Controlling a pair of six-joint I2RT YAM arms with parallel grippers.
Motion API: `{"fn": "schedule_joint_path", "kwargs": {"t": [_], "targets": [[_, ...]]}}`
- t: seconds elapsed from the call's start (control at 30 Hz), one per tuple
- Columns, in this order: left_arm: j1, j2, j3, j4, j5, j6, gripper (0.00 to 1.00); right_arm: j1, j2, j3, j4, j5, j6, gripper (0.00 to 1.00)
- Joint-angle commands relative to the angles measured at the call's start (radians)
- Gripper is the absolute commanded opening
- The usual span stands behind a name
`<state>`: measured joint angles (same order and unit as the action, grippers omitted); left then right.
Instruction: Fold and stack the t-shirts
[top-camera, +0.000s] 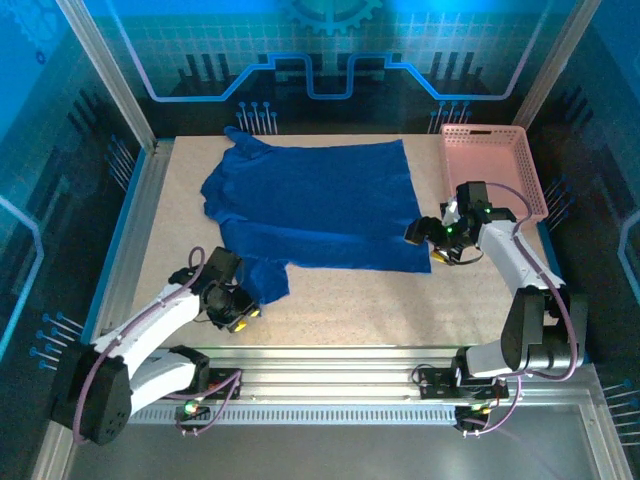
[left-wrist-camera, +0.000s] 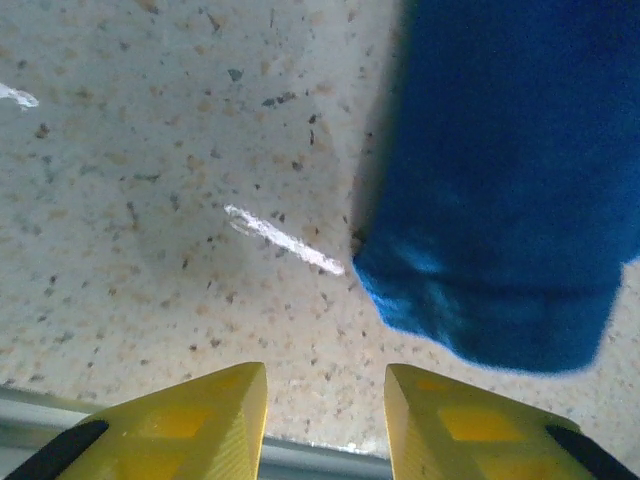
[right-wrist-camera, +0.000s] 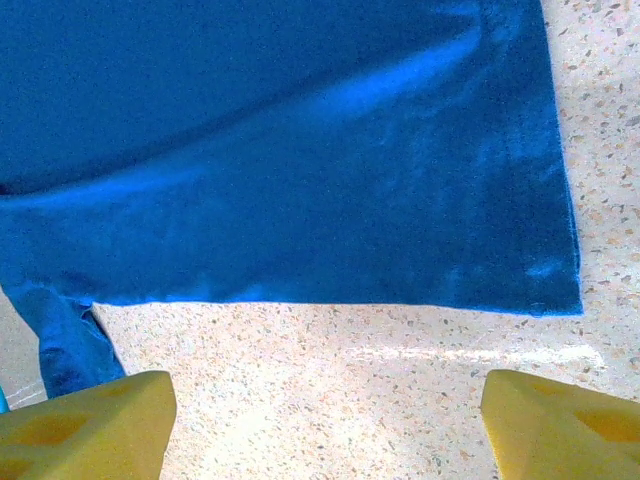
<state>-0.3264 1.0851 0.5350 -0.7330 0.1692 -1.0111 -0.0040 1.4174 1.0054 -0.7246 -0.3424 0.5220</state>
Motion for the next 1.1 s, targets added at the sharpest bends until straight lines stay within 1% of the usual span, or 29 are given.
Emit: {"fn": "schedule_joint_path", "kwargs": {"t": [0.0,0.2,0.4,0.57,0.67,0.8,0.97,1.07], "targets": [[-0.013,0.037,-0.01,0.128,-0.013,-0.035,0.38,-0.013,-0.021,-0.014,-0.01,-0.024,-0.017,0.81],[-0.013,0.099,-0.001,0.183,-0.011,-0.024,0.4,-0.013,-0.035,-0.027,-0.013,-0.019,-0.023,0.81],[-0.014,0.183,-0.014,0.221,0.006,-0.008,0.39,-0.016,-0.029,-0.032,-0.013,-0.013,-0.027,0.81],[-0.014,0.249,-0.011,0.253,0.007,0.006,0.36,-0.018,-0.014,-0.031,-0.008,0.003,-0.025,0.81],[-0.016,0.246,0.003,0.234,-0.004,0.026,0.27,-0.018,0.005,-0.041,0.003,0.01,-0.025,0.81],[-0.016,0.193,0.022,0.184,-0.041,0.055,0.12,-0.025,0.052,-0.05,0.02,0.034,-0.031,0.8],[-0.016,0.13,0.052,0.129,-0.052,0.076,0.0,-0.038,0.115,-0.039,0.024,0.075,-0.046,0.79],[-0.016,0.054,0.084,0.057,-0.062,0.092,0.0,-0.06,0.136,-0.033,0.017,0.128,-0.051,0.78]]}}
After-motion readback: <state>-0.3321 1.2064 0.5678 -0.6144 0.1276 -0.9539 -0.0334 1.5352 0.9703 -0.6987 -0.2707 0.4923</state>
